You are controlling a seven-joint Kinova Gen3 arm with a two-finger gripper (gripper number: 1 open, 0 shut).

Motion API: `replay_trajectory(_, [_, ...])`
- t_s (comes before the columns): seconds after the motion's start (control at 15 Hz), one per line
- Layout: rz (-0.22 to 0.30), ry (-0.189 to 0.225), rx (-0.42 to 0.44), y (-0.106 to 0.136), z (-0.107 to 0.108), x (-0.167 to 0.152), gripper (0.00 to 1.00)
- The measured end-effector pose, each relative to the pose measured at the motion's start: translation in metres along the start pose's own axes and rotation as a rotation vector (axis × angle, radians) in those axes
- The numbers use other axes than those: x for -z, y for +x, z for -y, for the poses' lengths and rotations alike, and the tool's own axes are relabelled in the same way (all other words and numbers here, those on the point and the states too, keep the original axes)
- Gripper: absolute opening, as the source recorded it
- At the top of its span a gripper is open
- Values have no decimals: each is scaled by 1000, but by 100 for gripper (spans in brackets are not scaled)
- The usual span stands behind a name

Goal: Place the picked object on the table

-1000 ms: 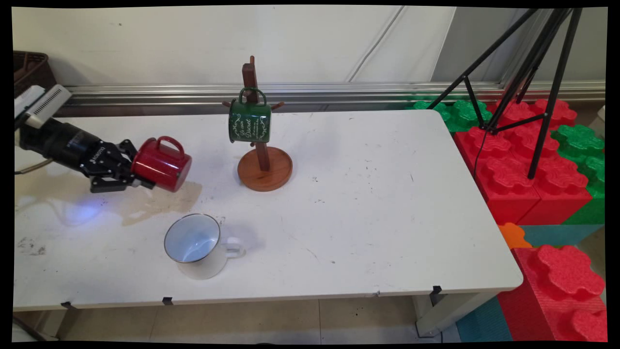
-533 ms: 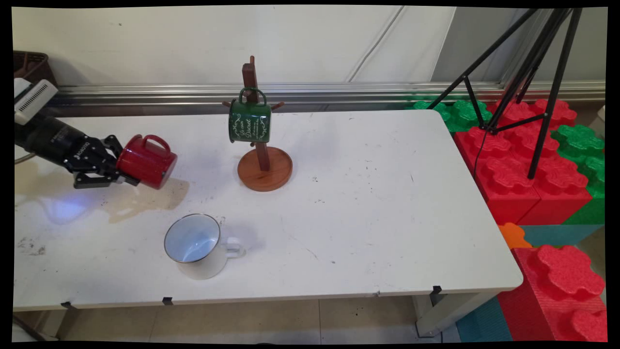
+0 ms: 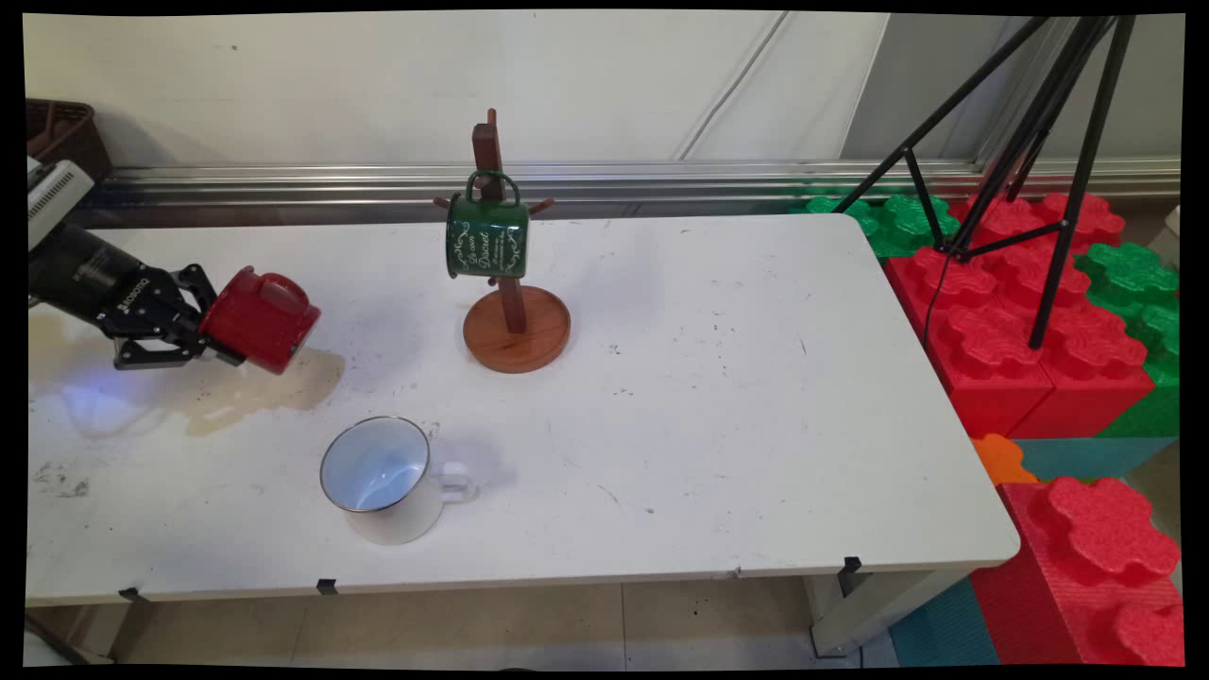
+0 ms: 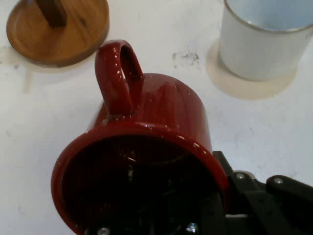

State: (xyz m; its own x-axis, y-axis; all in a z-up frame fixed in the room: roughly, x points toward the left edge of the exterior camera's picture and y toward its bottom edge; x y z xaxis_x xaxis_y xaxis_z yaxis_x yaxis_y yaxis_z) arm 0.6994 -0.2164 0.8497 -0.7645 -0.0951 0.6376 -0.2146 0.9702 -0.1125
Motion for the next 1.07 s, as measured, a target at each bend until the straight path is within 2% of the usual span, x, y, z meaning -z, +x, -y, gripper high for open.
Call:
replay_trajectory(0.6, [128, 1, -69, -4, -9, -3, 0])
replay_trajectory(1.07, [202, 3, -93, -7, -12, -10, 0])
